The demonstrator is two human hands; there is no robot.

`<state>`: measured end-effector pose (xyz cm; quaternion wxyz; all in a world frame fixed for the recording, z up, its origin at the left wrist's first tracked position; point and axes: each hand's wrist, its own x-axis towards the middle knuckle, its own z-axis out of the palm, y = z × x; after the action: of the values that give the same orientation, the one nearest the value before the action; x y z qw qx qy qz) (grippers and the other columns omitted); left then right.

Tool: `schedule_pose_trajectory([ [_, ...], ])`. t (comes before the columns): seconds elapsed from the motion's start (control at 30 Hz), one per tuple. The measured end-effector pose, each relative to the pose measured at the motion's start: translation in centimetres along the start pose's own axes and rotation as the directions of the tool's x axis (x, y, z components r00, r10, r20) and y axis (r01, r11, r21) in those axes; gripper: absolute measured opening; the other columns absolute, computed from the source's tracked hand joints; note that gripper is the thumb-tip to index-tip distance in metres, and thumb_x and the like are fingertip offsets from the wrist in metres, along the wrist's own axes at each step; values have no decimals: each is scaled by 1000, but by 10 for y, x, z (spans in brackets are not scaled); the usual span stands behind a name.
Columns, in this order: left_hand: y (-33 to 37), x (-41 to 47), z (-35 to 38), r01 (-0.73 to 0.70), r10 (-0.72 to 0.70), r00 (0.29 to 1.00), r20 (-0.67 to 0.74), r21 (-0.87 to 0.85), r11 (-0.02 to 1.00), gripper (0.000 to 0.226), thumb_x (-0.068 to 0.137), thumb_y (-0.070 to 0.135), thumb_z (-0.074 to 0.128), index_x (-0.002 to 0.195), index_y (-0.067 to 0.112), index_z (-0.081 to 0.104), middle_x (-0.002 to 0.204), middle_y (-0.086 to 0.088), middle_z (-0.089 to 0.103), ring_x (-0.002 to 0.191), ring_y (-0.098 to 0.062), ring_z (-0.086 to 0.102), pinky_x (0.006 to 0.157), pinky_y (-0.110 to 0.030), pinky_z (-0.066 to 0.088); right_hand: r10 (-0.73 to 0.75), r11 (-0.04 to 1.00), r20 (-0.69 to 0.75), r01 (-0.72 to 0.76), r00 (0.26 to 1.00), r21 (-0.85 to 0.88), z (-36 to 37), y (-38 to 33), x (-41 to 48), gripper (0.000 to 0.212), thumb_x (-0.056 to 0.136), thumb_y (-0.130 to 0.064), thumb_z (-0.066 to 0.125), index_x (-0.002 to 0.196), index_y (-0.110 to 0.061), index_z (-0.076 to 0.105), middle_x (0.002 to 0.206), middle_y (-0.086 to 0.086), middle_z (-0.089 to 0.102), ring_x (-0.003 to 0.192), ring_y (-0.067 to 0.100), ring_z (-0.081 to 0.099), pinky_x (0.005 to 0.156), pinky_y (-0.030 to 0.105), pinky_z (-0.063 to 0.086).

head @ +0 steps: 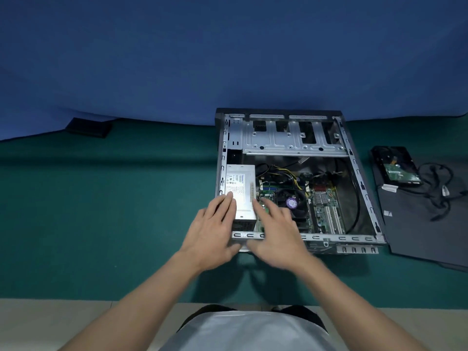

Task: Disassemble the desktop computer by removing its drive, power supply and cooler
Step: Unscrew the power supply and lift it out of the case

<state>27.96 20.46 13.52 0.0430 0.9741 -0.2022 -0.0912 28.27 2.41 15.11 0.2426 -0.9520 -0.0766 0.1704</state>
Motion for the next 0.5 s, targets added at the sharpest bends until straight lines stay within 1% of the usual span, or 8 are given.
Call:
schedule_pose_trajectory([
  [0.07,-10,1,-8,-26,35,997,72,-124,992,99,83,80,30,152,10,19,163,3,4,145,-13,-2,113,-40,29,2,958,61,-20,998,287,-29,2,14,90,78,-37,65,151,-36,12,155,-8,16,137,14,11,109,43,24],
  [0.13,-13,6,-14,25,-23,1000,12,-347,938,79,91,72,26,146,15,35,163,10,5,143,-8,1,116,-43,28,-68,964,27,59,997,258,-49,-2,32,95,79,-38,70,152,-34,9,155,-6,14,139,14,9,111,43,22],
  [0.2,-12,17,-16,166,-217,975,-37,-527,834,57,99,49,41,148,21,34,162,14,-1,143,-9,3,114,-44,25,-143,981,91,129,986,148,-58,-10,51,112,75,-42,77,151,-35,-4,158,-4,2,143,18,0,115,48,21],
  [0.27,-6,31,-16,374,-439,894,93,-693,616,70,98,32,56,155,22,17,163,7,7,146,-19,11,116,-46,24,-162,987,218,162,962,19,-58,-16,68,130,67,-45,83,148,-39,-19,159,1,-14,145,22,-13,115,54,17],
  [0.3,-3,38,-16,459,-513,831,214,-784,417,74,96,28,60,155,19,18,160,0,22,144,-25,24,116,-46,27,-169,980,269,190,948,-52,-55,-18,76,137,64,-47,85,145,-40,-25,158,4,-19,145,24,-18,115,56,16],
  [0.37,2,48,-13,503,-574,717,397,-864,32,60,92,23,66,145,13,40,137,-5,56,121,-27,56,106,-46,43,-189,954,338,254,922,-158,-49,-22,90,145,58,-50,87,141,-41,-32,156,10,-25,143,28,-23,114,56,14],
  [0.43,4,52,-12,512,-598,662,452,-855,-81,45,91,20,68,132,10,54,112,-6,69,101,-27,66,95,-46,52,-204,926,379,303,903,-224,-41,-25,100,148,53,-54,87,138,-42,-34,156,14,-26,142,30,-26,113,58,17],
  [0.5,4,54,-12,519,-604,636,481,-845,-126,50,89,19,70,135,9,51,116,-11,67,104,-32,65,93,-50,52,-209,904,407,334,889,-266,-36,-27,108,149,52,-53,87,137,-44,-35,155,16,-27,141,31,-30,111,61,19],
])
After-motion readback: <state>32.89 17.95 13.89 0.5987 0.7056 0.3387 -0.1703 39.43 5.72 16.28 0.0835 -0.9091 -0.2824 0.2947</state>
